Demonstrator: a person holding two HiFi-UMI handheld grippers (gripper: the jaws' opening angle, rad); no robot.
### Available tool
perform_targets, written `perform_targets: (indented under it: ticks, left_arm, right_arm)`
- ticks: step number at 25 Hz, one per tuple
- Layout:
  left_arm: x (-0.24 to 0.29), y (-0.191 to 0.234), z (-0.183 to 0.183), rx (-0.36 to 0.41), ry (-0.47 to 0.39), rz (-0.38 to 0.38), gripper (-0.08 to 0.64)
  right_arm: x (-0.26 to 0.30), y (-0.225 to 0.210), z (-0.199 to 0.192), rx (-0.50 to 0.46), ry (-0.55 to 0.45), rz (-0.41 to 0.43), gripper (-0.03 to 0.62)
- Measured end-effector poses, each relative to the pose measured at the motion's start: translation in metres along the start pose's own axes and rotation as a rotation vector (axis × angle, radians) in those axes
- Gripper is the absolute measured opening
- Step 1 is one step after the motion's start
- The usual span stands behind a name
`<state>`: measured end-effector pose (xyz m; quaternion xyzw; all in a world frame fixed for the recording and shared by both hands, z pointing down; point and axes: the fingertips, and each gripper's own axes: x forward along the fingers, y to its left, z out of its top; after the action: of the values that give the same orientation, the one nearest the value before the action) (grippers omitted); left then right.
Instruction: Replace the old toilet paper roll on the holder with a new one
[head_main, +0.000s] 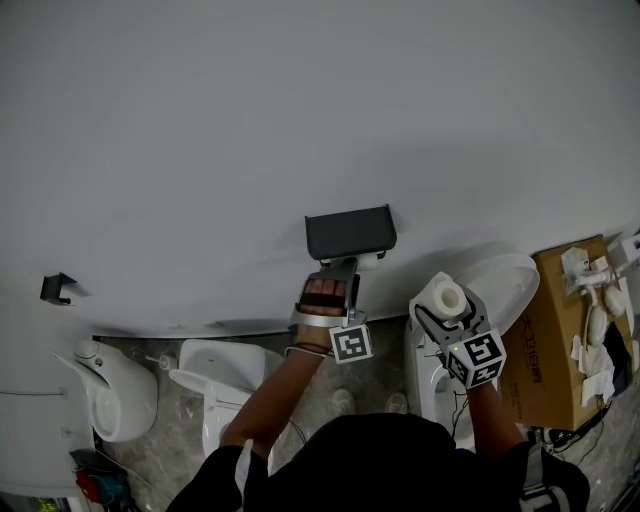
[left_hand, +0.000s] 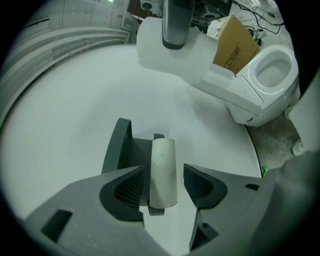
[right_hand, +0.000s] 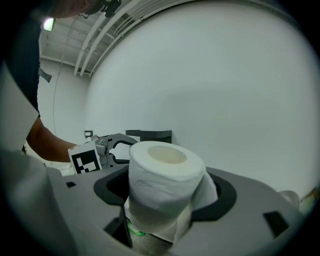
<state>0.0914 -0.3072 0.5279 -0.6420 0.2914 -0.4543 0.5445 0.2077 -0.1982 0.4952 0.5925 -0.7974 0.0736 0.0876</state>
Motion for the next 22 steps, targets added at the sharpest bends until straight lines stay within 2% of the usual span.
perform_targets:
  ticks: [5, 7, 15, 22]
  left_arm:
    - [0.008, -0.005, -0.003, 0.009, 0.033, -0.007, 0.22]
    - [0.007, -0.005, -0.004, 0.004, 0.033, -0.002, 0.17]
    - [0.009, -0.002, -0.002, -0.023, 0.019, 0.002, 0.167]
    - [0.013, 0.01, 0.017, 0.003, -0.025, 0.028, 0.168]
  right_arm:
    - [-0.004, -0.008, -0.007, 0.009, 0.012, 0.0, 0.33]
    - [-0.004, -0.01, -0.009, 0.008, 0.014, 0.001, 0.33]
    - [0.003, -0.014, -0.003, -0.005, 0.009, 0.013, 0.33]
    - [-0.005, -0.027, -0.002, -0.009, -0.001, -0.013, 0.33]
